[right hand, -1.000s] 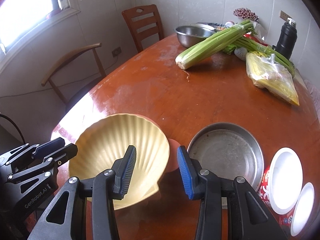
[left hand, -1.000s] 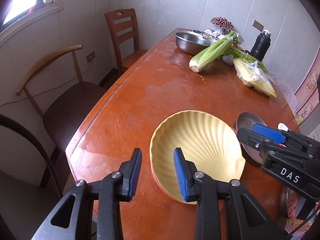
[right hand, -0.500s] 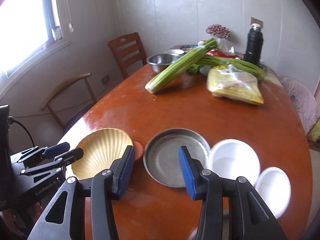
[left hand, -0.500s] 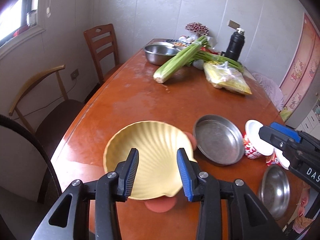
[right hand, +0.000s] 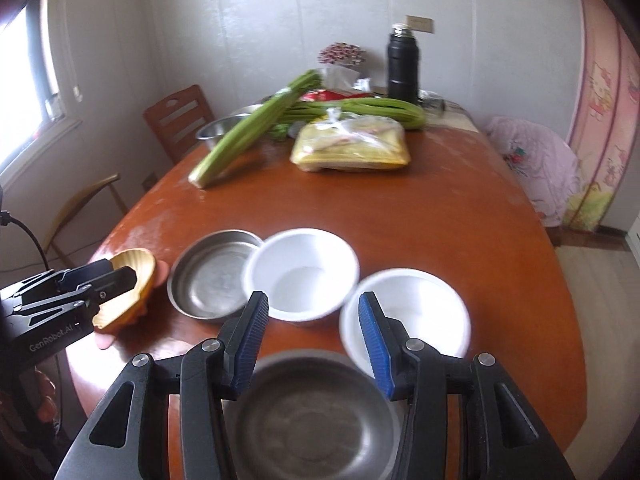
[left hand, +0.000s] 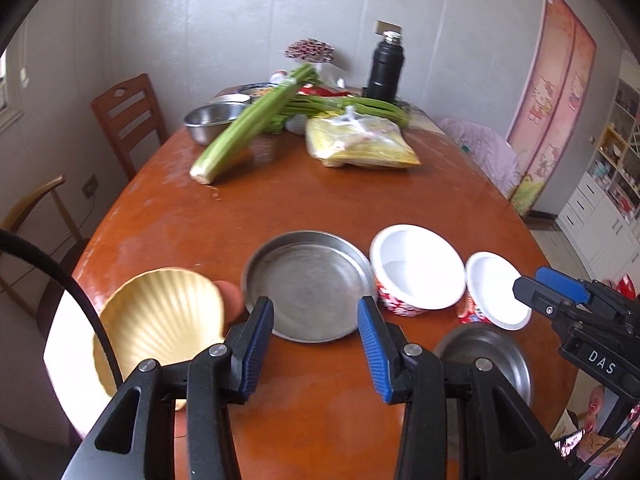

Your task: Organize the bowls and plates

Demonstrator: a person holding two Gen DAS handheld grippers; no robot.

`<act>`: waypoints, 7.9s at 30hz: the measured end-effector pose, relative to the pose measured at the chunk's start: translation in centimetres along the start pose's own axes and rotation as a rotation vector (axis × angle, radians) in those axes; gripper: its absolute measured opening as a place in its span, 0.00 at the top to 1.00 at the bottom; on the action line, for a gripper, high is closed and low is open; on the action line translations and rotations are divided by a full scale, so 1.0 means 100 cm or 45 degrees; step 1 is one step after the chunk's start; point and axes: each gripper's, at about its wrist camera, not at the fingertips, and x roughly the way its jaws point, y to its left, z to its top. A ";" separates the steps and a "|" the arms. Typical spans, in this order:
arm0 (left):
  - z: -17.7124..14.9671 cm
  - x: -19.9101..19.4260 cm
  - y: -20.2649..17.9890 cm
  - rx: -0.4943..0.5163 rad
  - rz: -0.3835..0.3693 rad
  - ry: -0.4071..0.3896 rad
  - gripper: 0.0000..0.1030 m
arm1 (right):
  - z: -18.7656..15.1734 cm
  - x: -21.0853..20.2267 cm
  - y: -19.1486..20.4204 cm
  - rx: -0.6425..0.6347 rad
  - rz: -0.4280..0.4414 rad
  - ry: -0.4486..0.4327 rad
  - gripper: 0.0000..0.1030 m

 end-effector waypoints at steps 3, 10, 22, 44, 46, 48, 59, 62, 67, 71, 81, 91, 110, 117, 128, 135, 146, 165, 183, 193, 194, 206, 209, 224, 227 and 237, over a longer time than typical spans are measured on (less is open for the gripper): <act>0.000 0.010 -0.024 0.050 -0.031 0.029 0.58 | -0.008 -0.004 -0.024 0.041 -0.025 0.004 0.53; -0.003 0.025 -0.066 0.143 -0.068 0.075 0.58 | -0.019 -0.006 -0.059 0.095 -0.046 0.023 0.53; -0.027 0.047 -0.090 0.190 -0.098 0.199 0.58 | -0.049 -0.001 -0.072 0.111 -0.005 0.104 0.53; -0.059 0.067 -0.090 0.176 -0.202 0.315 0.58 | -0.093 0.024 -0.038 0.032 0.065 0.253 0.58; -0.060 0.067 -0.090 0.168 -0.223 0.319 0.59 | -0.093 0.026 -0.037 0.031 0.063 0.261 0.62; -0.061 0.067 -0.092 0.179 -0.219 0.316 0.64 | -0.092 0.025 -0.035 0.022 0.066 0.257 0.64; -0.058 0.047 -0.077 0.143 -0.201 0.294 0.66 | -0.085 0.016 -0.017 -0.037 0.073 0.226 0.64; -0.062 0.038 -0.069 0.136 -0.185 0.284 0.66 | -0.085 0.013 -0.008 -0.055 0.095 0.220 0.64; -0.071 0.031 -0.059 0.122 -0.165 0.294 0.66 | -0.087 0.009 0.007 -0.090 0.117 0.220 0.64; -0.078 0.025 -0.055 0.110 -0.174 0.293 0.66 | -0.091 0.007 0.014 -0.099 0.122 0.225 0.64; -0.090 0.017 -0.055 0.135 -0.190 0.286 0.66 | -0.107 -0.001 0.017 -0.096 0.114 0.239 0.63; -0.092 0.024 -0.060 0.154 -0.183 0.301 0.66 | -0.109 0.003 0.011 -0.076 0.113 0.252 0.63; -0.094 0.036 -0.065 0.215 -0.192 0.312 0.65 | -0.109 0.017 0.004 -0.053 0.131 0.294 0.63; -0.090 0.030 -0.061 0.201 -0.204 0.297 0.65 | -0.105 0.017 0.001 -0.031 0.148 0.283 0.63; -0.084 0.017 -0.055 0.188 -0.186 0.237 0.63 | -0.103 0.011 0.000 -0.029 0.134 0.250 0.62; -0.081 0.013 -0.057 0.188 -0.168 0.217 0.55 | -0.101 0.004 -0.007 0.001 0.131 0.205 0.60; -0.069 0.013 -0.070 0.215 -0.166 0.201 0.53 | -0.098 -0.004 -0.017 0.024 0.140 0.163 0.58; -0.037 0.024 -0.098 0.215 -0.272 0.219 0.53 | -0.077 -0.002 -0.060 0.114 0.075 0.128 0.58; -0.013 0.061 -0.123 0.186 -0.409 0.328 0.53 | -0.034 0.027 -0.097 0.097 -0.005 0.137 0.58; -0.001 0.088 -0.120 0.042 -0.528 0.418 0.53 | -0.017 0.059 -0.112 0.050 -0.059 0.179 0.58; 0.000 0.090 -0.120 0.035 -0.532 0.422 0.53 | -0.016 0.063 -0.112 0.044 -0.058 0.189 0.58; 0.005 0.107 -0.127 0.004 -0.519 0.447 0.54 | -0.025 0.074 -0.088 -0.054 0.014 0.222 0.62; 0.006 0.112 -0.128 0.002 -0.506 0.449 0.64 | -0.026 0.073 -0.085 -0.048 0.037 0.224 0.62; 0.003 0.107 -0.138 0.063 -0.520 0.453 0.78 | -0.035 0.057 -0.083 -0.006 0.043 0.202 0.62; 0.003 0.103 -0.138 0.066 -0.524 0.442 0.78 | -0.036 0.049 -0.082 -0.005 0.044 0.178 0.62; 0.005 0.071 -0.123 0.083 -0.485 0.353 0.78 | -0.033 0.023 -0.062 -0.061 0.059 0.106 0.62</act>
